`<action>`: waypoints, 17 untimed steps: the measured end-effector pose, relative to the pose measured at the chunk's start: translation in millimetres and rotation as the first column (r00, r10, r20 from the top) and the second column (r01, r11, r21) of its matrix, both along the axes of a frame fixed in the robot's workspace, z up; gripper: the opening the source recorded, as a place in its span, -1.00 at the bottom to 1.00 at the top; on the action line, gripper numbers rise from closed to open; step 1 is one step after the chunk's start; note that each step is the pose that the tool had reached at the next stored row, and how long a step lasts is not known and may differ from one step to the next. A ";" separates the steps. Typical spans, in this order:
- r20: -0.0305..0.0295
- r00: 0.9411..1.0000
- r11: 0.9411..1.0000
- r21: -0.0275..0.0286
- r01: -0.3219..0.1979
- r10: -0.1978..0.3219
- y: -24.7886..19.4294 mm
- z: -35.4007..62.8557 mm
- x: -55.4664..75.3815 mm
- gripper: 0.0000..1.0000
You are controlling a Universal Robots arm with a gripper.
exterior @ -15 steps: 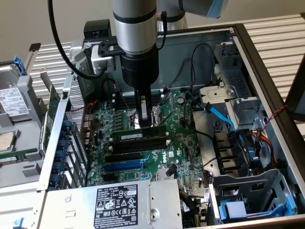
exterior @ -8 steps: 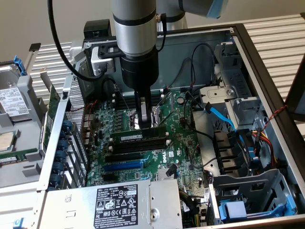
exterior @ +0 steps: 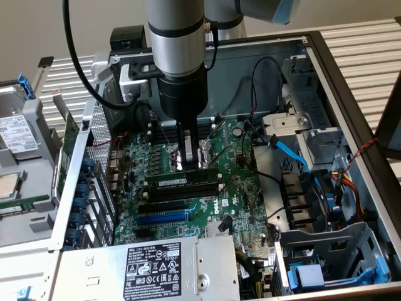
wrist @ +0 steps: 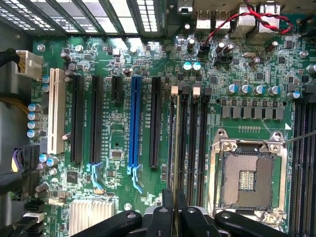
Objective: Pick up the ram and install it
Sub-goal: 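Insert the ram into the slot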
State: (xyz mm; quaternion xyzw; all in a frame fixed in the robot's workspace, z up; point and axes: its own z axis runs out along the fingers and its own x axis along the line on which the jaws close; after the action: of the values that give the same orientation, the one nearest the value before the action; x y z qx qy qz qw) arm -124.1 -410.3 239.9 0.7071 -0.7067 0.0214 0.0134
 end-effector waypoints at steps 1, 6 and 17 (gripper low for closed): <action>0.000 1.000 1.000 0.000 0.000 0.000 0.0 0.0 0.0 -0.73; 0.000 1.000 1.000 0.000 0.000 0.000 -0.2 -0.4 -0.1 -0.73; 0.000 1.000 1.000 0.000 0.000 0.000 -0.3 -3.0 0.0 -0.73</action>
State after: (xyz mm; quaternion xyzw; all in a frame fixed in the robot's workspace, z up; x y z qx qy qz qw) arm -124.0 -410.6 237.0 0.7071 -0.7067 0.0213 0.0131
